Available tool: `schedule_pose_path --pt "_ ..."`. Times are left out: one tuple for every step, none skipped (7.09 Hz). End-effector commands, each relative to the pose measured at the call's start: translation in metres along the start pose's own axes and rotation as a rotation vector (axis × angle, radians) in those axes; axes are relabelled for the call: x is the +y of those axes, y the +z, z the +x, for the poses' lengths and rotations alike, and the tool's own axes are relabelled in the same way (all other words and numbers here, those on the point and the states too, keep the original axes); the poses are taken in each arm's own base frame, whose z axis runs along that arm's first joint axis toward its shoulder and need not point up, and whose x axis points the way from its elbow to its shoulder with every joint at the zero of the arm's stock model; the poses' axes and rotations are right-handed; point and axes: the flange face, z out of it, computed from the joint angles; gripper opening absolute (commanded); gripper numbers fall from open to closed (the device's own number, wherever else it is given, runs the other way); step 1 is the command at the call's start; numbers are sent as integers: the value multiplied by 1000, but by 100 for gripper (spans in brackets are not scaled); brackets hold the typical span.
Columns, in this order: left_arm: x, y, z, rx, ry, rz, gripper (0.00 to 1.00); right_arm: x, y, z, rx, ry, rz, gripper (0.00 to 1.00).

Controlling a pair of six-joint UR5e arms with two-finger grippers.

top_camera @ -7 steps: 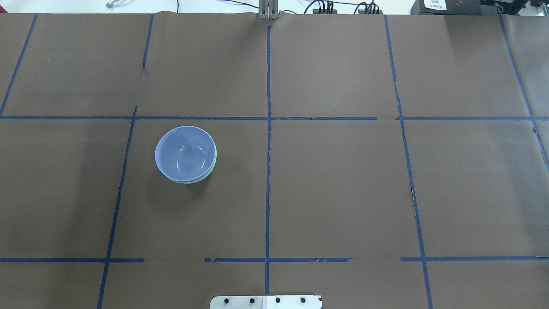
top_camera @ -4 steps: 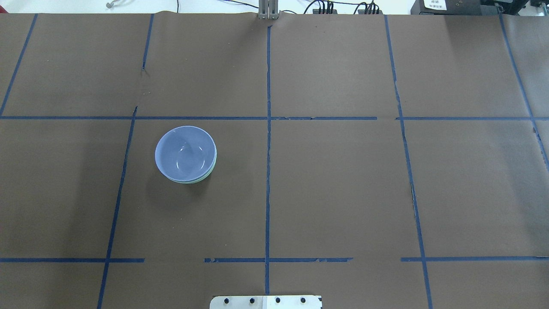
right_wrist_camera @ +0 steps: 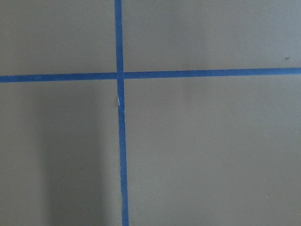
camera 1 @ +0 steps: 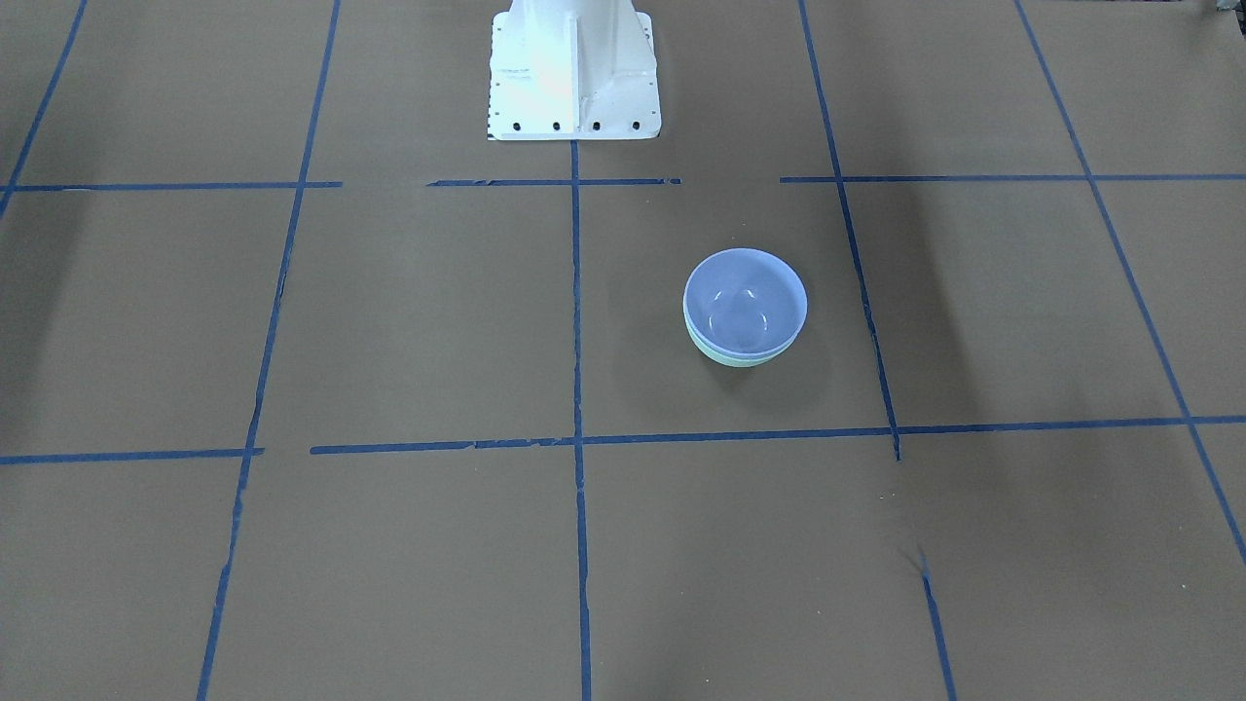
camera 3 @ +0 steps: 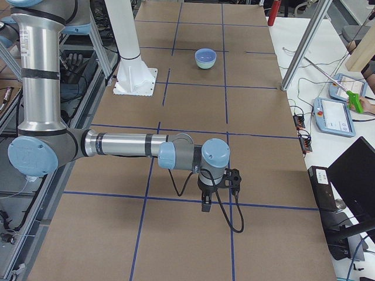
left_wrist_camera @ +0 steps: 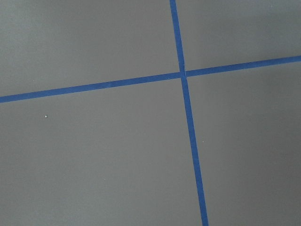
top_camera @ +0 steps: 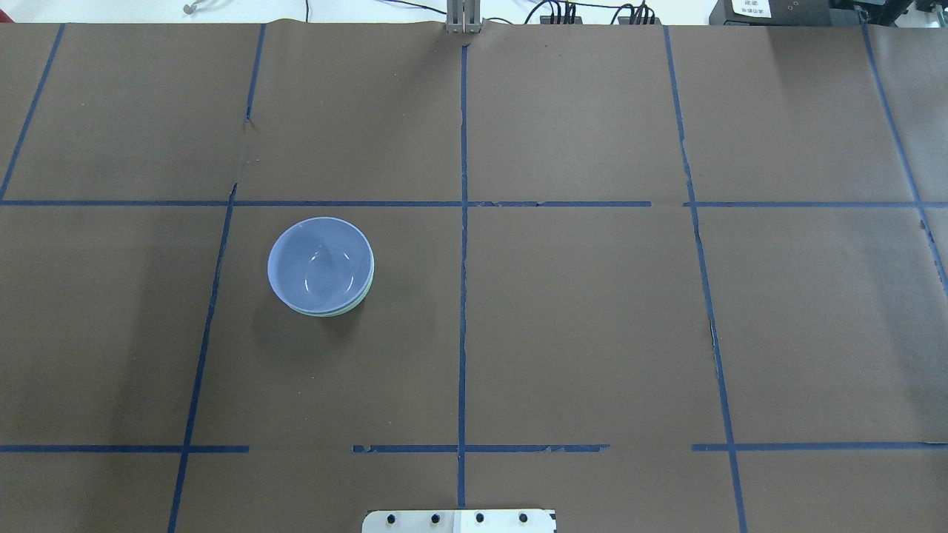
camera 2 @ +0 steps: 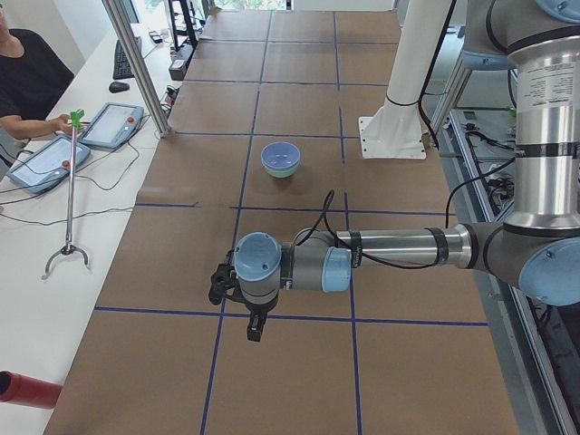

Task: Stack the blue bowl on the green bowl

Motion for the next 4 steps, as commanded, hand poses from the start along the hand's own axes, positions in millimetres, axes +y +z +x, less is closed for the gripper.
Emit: schedule_pose_path --pt "-2 -1 1 -2 2 3 100 0 0 0 0 -1 -1 100" --pt "-2 -1 1 0 2 3 100 0 0 0 0 -1 -1 100" --pt "-1 0 0 0 -1 0 100 0 0 0 0 0 0 100" --pt "0 0 0 0 0 1 100 0 0 0 0 -1 -1 100"
